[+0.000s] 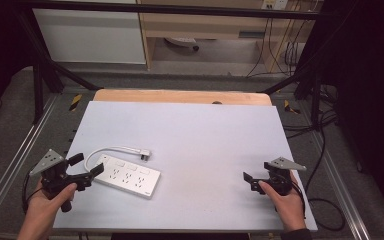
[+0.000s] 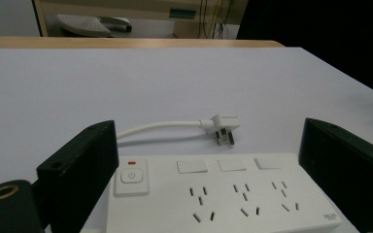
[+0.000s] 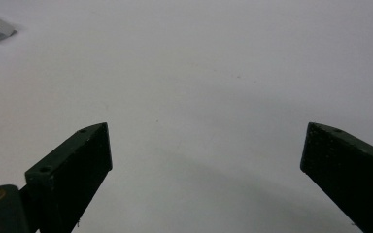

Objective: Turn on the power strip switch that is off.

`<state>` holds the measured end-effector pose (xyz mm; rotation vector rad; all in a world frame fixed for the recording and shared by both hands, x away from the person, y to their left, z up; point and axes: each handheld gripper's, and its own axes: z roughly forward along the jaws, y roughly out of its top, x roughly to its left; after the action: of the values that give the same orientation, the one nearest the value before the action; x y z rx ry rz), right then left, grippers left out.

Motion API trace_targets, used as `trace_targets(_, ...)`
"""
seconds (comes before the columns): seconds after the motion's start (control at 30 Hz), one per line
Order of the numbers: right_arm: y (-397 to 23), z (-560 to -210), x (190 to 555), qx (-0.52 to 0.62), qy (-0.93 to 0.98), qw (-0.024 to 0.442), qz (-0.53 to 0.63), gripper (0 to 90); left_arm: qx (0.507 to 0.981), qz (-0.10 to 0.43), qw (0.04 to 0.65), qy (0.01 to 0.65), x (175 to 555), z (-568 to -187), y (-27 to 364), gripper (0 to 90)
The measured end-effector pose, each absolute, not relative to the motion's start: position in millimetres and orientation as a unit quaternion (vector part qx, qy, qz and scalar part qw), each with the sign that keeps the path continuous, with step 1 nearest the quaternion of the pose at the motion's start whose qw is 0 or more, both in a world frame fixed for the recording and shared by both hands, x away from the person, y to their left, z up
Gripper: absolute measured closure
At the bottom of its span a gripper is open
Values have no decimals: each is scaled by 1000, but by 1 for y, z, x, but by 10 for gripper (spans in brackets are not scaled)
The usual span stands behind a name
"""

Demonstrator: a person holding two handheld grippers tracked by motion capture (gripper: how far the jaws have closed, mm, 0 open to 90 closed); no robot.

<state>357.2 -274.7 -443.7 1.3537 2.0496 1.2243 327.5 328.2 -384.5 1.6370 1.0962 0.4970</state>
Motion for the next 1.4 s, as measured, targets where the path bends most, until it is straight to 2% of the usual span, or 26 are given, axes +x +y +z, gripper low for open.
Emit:
trace_targets(1.0, -277, -443, 357, 491, 725, 201, 439, 52, 697, 198, 525, 446, 346, -378, 297, 97)
trace_targets(1.27, -278, -442, 357, 493, 723, 199, 441, 53, 703, 196, 524, 439, 352, -377, 287, 150)
trace_targets(1.4, -278, -442, 357, 492, 723, 200, 442, 56, 715, 186, 527, 420, 355, -374, 279, 228)
